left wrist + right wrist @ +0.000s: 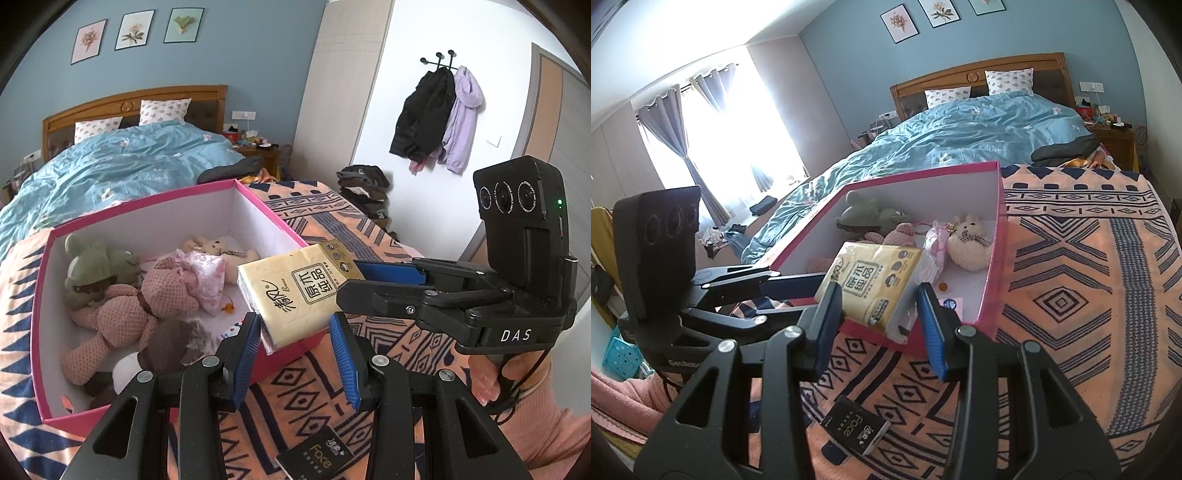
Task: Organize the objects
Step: 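Lower the beige tissue pack into the box and open the right gripper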
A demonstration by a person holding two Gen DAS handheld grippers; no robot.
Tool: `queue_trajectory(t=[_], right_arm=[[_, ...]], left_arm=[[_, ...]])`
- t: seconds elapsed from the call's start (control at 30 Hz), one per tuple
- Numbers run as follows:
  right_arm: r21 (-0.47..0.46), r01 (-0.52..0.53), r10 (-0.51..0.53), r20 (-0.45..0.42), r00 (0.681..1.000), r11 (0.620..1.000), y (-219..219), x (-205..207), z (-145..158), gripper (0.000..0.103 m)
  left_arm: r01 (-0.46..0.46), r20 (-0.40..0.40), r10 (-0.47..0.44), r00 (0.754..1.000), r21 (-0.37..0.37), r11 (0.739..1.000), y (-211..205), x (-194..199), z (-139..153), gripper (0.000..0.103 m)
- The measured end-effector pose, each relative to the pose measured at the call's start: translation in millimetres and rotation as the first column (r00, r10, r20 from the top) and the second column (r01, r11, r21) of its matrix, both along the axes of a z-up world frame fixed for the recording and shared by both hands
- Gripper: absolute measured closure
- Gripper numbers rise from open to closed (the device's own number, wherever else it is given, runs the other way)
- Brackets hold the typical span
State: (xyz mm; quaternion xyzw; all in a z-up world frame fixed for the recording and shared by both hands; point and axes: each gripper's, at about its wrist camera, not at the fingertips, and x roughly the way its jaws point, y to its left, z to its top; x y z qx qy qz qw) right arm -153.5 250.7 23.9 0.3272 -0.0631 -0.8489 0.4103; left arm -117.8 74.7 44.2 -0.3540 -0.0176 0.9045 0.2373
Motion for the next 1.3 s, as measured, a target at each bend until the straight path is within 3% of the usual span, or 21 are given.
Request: queue_trajectory(t=[1.3], right_arm=[[0.071,0.033,-0.039,0.086,0.996,0.997,-13.3,-43.6,-25.1,0.058]], left_arm=[[-0.002,0.108,0.002,0.994,0.000,1.000,-4.7,-46.1,-26.6,0.064]])
